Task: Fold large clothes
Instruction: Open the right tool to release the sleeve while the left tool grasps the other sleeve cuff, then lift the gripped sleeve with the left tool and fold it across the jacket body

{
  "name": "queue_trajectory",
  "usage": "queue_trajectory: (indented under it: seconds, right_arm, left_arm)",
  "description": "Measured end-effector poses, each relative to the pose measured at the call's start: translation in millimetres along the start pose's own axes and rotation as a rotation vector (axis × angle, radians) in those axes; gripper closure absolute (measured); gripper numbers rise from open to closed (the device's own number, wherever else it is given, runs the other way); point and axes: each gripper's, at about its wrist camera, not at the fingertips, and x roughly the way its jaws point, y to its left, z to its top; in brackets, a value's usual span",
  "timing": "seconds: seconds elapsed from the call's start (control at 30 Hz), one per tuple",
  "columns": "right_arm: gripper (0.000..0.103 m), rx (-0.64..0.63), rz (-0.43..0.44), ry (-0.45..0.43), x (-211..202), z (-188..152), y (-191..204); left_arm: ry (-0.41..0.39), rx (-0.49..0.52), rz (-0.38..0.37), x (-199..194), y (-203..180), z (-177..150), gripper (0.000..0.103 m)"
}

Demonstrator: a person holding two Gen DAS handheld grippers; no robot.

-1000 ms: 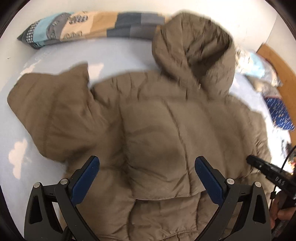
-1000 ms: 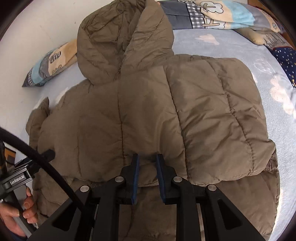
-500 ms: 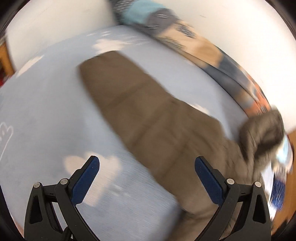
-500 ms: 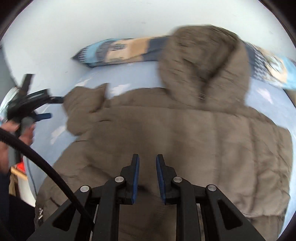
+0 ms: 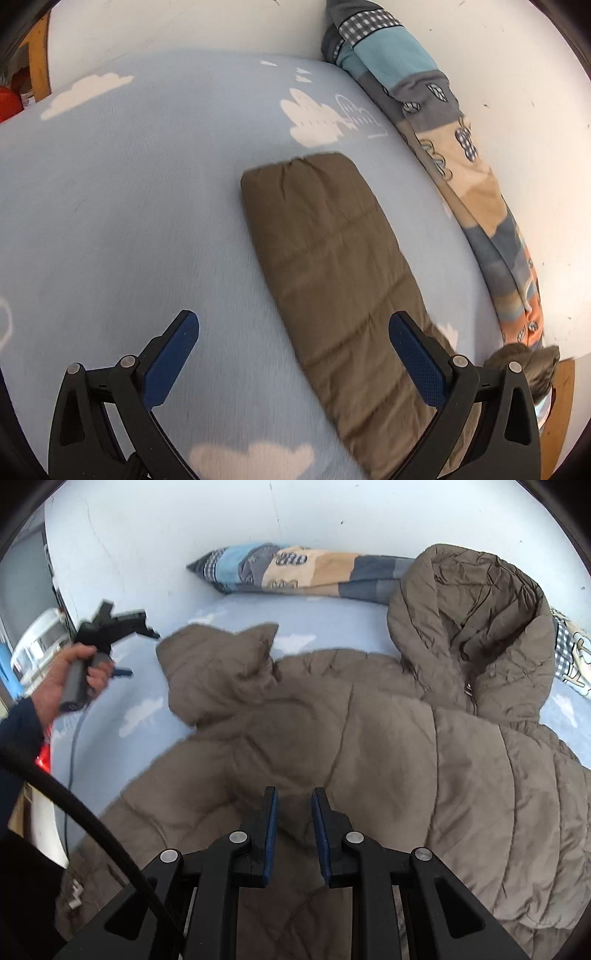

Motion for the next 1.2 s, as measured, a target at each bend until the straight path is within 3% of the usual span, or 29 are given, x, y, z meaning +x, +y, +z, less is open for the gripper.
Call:
queue_trajectory:
  seconds: [0.13,0.3,0.57,0.73,0.8,1.03,1.2]
  right_arm:
    - [0.082,-0.006,0.010,-0.017,0,9,0]
    - [0.082,0.039,0.021,-0.002,3,8,-6]
    - [0.082,0.024,0.028,0.004,9,5,-7]
    - [0.082,0.057,0.015,0.012,11,3,-18]
    - [0.082,0.053,0.008,0.012,11,4,-18]
    - [0.081,0.080,-0.030,-0.025,13,8,-27]
    - [0.081,0.118,-0.040,0.020,22,7,-39]
  left_arm:
    - [-0.018,0.003,-0.017,13,0,17,0.000]
    - [0.001,-0.076,-0.052,42,16,26,0.000]
    - [-0.073,-0.085,-0.128,46,15,36,0.003]
    - [-0.089,-0.065,-0.152,46,8,36,0.043]
    - [-0.095,-0.066,-0.151,45,7,38,0.077]
    - [-0.109,-0.046,-0.205,32,2,37,0.086]
    - [-0.138,0.028,-0.227,12,-21,36,0.087]
